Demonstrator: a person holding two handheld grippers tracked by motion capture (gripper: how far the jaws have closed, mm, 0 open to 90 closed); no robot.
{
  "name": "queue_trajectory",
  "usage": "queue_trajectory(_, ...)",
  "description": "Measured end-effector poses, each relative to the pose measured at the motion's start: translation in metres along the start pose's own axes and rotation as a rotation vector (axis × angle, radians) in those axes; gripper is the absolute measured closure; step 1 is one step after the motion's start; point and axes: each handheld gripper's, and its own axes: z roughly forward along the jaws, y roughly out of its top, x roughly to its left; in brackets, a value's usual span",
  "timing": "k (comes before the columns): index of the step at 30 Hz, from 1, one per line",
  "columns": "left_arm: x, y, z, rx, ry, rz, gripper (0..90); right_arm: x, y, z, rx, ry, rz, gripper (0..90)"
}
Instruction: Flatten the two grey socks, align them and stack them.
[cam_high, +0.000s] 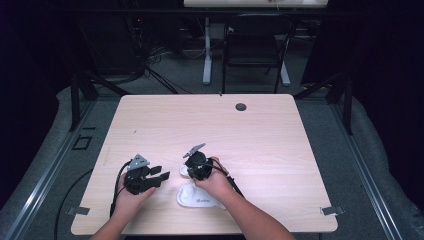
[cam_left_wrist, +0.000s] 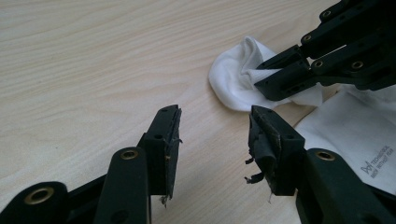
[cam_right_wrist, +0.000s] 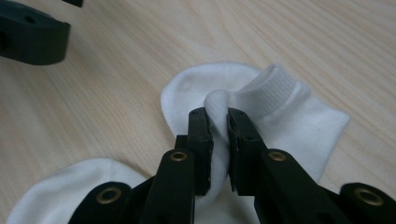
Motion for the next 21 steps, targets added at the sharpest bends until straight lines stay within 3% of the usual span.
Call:
queue_trajectory(2,0.0,0.0,0.0,-0.002,0.003,0.003,53.3,0.0,0.001,-0.003,0.0,0.004,-0.012,81.1)
queue_trajectory(5,0.0,0.001,0.0,-0.002,0.004,0.003,53.5,-0.002,0.002,-0.005,-0.019,0.032,0.029,80.8)
queue_trajectory(11,0.0,0.002,0.005,0.003,0.002,0.003,53.6,-0.003,0.002,-0.011,-0.029,0.043,0.033,81.3)
queue_trajectory(19,-0.012,0.002,0.019,0.026,-0.012,0.035,53.4,0.004,-0.001,-0.016,-0.046,0.053,0.021,82.0)
queue_trajectory(21,-0.015,0.0,0.026,0.054,-0.012,0.063,54.2,0.005,-0.001,-0.016,-0.057,0.06,0.026,82.0)
